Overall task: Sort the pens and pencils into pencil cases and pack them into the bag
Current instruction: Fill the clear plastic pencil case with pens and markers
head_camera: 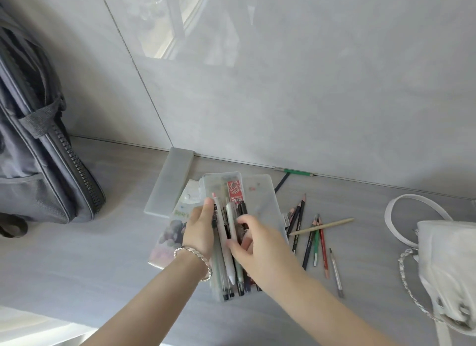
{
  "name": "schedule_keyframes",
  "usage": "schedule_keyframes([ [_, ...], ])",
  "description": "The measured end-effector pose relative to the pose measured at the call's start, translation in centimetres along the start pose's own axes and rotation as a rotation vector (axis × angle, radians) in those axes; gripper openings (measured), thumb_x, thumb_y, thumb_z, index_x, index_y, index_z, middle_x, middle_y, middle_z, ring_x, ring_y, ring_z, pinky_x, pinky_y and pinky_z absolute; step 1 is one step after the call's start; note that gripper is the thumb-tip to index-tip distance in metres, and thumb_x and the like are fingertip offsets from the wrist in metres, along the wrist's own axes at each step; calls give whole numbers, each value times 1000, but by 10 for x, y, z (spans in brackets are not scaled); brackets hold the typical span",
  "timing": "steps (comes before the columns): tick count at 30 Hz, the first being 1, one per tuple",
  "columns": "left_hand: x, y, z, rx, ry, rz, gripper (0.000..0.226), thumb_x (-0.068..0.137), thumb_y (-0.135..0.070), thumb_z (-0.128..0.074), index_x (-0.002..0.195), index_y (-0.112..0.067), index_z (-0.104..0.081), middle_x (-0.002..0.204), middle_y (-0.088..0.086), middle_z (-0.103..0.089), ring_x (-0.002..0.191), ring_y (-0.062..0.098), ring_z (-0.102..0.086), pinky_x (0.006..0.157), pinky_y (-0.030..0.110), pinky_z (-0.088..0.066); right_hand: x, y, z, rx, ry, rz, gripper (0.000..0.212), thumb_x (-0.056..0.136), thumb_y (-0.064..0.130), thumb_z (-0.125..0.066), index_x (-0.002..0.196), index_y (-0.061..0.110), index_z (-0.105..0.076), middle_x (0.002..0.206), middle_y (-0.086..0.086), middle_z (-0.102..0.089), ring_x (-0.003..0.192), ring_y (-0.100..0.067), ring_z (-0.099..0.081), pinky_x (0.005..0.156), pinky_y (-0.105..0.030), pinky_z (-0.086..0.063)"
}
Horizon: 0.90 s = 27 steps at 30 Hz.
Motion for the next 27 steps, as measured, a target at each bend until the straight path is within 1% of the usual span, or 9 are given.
schedule_keyframes([
  [3, -15, -7, -5, 16, 1, -23, 51, 89, -57, -36, 121, -23, -54, 132, 21, -51, 129, 34, -42, 112, 42, -28, 0, -3, 17, -67, -198, 80, 35, 90, 36, -52, 121, 20, -52, 95, 7, -55, 83, -8, -53, 73, -14, -38],
  [4, -16, -6, -9, 51, 34, -56, 46, 92, -52, -32, 123, -24, -53, 132, 14, -53, 128, 28, -44, 113, 39, -28, 1, -2, 22, -90, -263, 127, 39, 89, 38, -49, 121, 18, -53, 104, 5, -56, 94, -9, -53, 80, -13, -37],
  [8, -22, -1, -21, 210, 111, -146, 54, 94, -51, -23, 129, -21, -51, 132, 1, -53, 120, 12, -45, 110, 30, -28, 9, -2, 15, -281, -252, 303, 55, 87, 42, -35, 133, 13, -44, 134, -2, -50, 127, -19, -37, 107, -35, -26],
  [11, -25, 4, -27, 262, 150, -165, 58, 94, -52, -17, 134, -21, -46, 136, 1, -50, 120, 7, -43, 108, 25, -27, 7, -1, 10, -334, -287, 356, 46, 86, 34, -36, 127, 14, -48, 122, 1, -58, 121, -16, -38, 105, -48, -29],
  [16, -27, 8, -25, 308, 91, -171, 55, 96, -47, -20, 134, -17, -46, 137, 4, -49, 128, 18, -42, 100, 20, -25, -4, -14, 8, -281, -327, 376, 37, 79, 34, -45, 107, 13, -58, 103, 0, -60, 102, -11, -43, 99, -37, -27],
  [19, -31, 11, -27, 334, 91, -165, 55, 97, -46, -20, 130, -13, -49, 134, 6, -51, 113, 14, -46, 91, 18, -26, -8, -21, 9, -261, -307, 382, 35, 75, 34, -47, 101, 13, -59, 98, 1, -59, 97, -9, -41, 95, -33, -28],
  [21, -33, 13, -29, 337, 91, -163, 56, 97, -45, -20, 130, -11, -50, 133, 7, -51, 112, 14, -46, 92, 19, -27, -8, -24, 8, -275, -273, 388, 39, 77, 36, -46, 105, 13, -59, 103, 0, -60, 101, -10, -40, 97, -33, -27],
  [24, -33, 12, -29, 320, 84, -167, 55, 97, -46, -21, 136, -15, -43, 142, 5, -45, 132, 17, -38, 99, 20, -25, -8, -25, 8, -287, -223, 416, 54, 85, 48, -42, 124, 12, -49, 125, -3, -54, 119, -12, -34, 109, -36, -26],
  [27, -32, 4, -25, 339, 46, -146, 56, 97, -46, -20, 141, -14, -36, 147, 5, -38, 139, 20, -29, 109, 25, -20, -12, -27, 26, -70, -255, 309, 72, 86, 62, -30, 136, 12, -38, 140, 1, -40, 132, -7, -23, 113, -29, -16],
])
Point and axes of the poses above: each hand's wrist, its own x-axis towards the middle knuckle, its own z-axis out of the back of the hand, y = z × x, the point moved 4 cm from there along x, towards the middle knuckle
